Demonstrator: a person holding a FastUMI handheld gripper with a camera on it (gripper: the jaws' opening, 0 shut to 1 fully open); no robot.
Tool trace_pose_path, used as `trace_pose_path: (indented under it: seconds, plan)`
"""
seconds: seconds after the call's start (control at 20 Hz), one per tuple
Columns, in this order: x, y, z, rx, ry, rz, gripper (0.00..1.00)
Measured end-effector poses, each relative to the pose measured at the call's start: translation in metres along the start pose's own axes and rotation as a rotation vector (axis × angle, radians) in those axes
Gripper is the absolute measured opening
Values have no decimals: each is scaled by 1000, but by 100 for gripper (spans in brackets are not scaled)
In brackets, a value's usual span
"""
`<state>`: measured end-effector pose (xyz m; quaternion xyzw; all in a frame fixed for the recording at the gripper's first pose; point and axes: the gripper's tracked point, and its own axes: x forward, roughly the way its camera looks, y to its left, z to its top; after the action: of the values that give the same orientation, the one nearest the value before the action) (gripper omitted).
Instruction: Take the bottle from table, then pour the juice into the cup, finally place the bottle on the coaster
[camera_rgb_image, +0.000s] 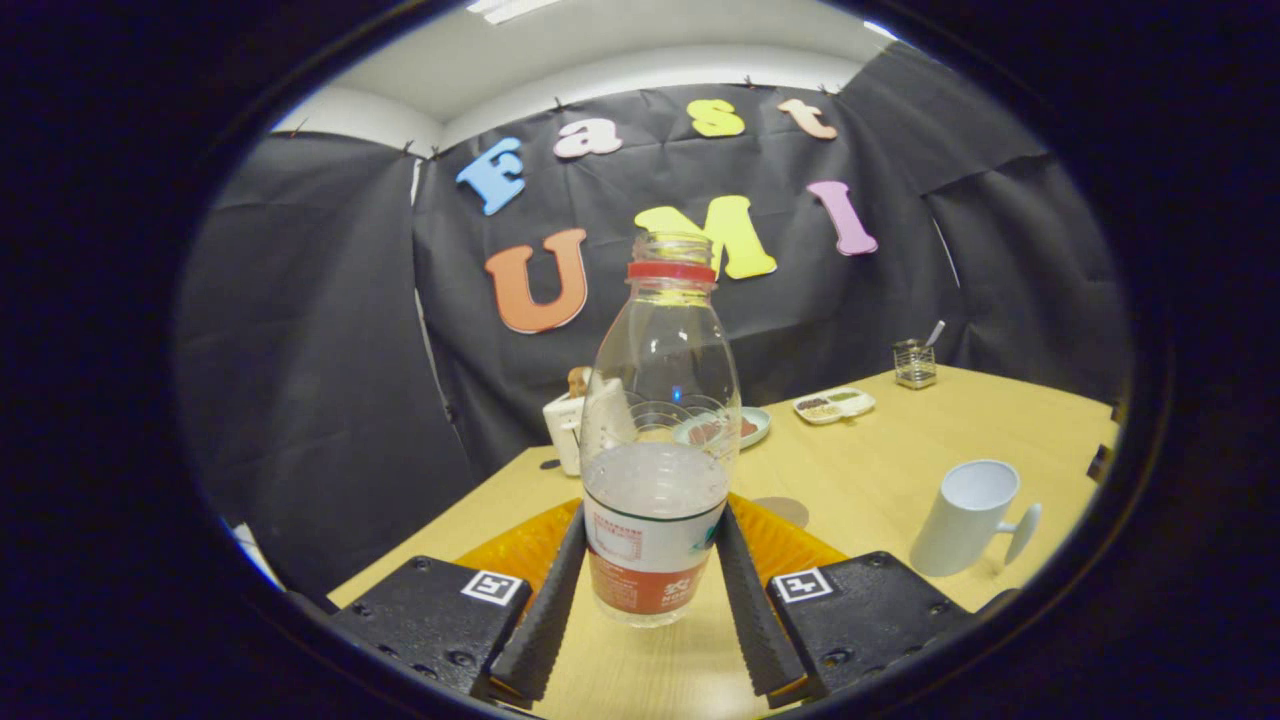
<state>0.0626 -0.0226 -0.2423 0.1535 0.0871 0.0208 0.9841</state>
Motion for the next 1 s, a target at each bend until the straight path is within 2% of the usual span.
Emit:
trace_pose_path:
  seconds: [0.2, 0.5, 0.7, 0.85, 1.0]
  plan:
    - [5, -16, 9, 141, -6, -5, 75]
    - [11, -29, 7, 402, 17, 53, 75]
    - [12, -37, 1, 542, 18, 49, 75]
    - [19, -49, -5, 657, 29, 13, 75]
    - [16, -50, 1, 803, 3, 34, 75]
